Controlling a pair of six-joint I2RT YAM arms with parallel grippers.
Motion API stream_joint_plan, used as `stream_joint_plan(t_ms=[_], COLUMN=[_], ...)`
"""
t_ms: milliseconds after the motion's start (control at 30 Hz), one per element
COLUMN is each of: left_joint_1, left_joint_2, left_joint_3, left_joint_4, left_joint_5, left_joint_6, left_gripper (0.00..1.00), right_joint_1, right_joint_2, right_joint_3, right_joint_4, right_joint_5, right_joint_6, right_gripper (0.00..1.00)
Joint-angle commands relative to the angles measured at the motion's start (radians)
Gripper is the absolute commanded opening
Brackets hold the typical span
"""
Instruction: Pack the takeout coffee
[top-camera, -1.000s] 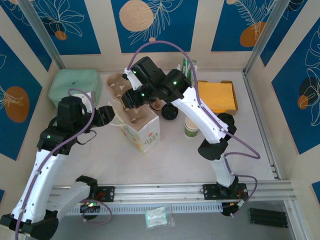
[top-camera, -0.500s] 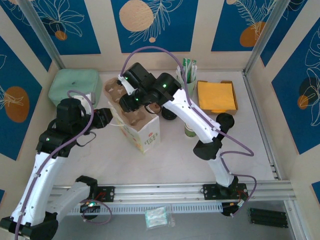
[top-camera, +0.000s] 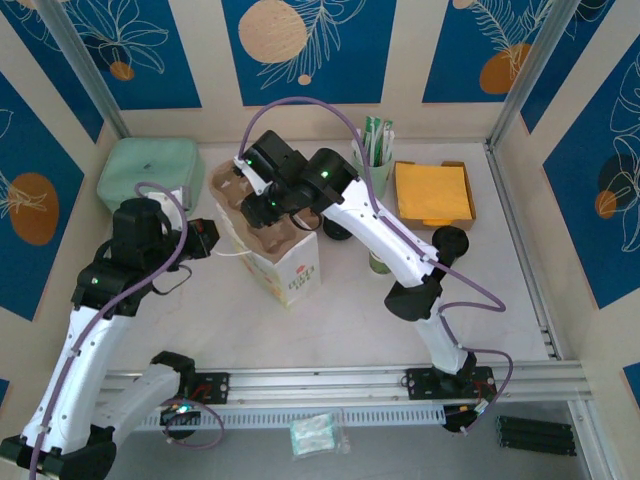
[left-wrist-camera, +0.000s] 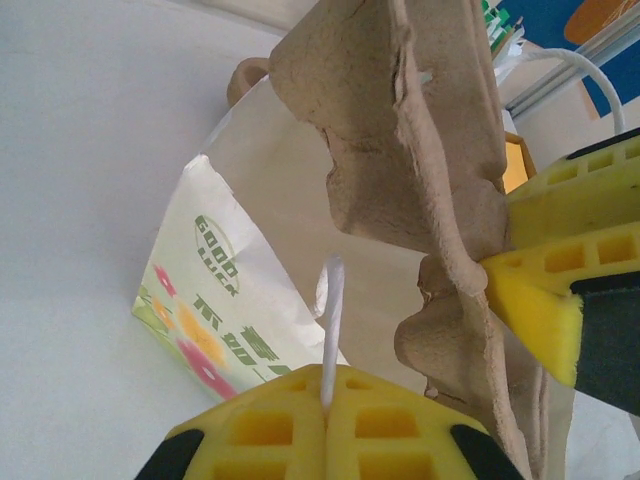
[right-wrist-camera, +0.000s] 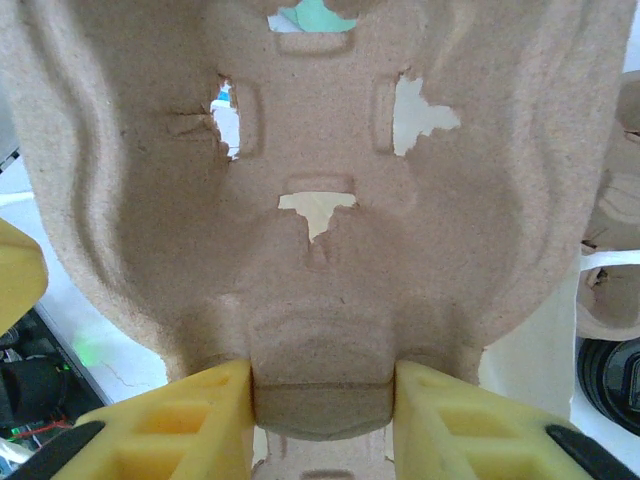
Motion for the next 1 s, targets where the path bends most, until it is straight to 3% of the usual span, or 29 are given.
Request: stream_joint_plan(t_ms=[0,967], left_joint_1=[0.009,0.01], left_joint_2=[-0.013,-0.028], left_joint_3=[-0.007,-0.018], left_joint_4=[-0.005,-0.001], left_joint_5=[0.015,0.014], left_joint_6=[0.009,-0.032], left_gripper=[0.0,0.0], right_joint_1=[0.008,0.025], right_joint_2=[0.008,0.04], right_joint_3=[0.003,-0.026], right_joint_4=[-0.036,-0.141], right_joint_5=[0.013,0.076], right_joint_6=[-0.015,0.104], right_gripper=[0.37,0.36])
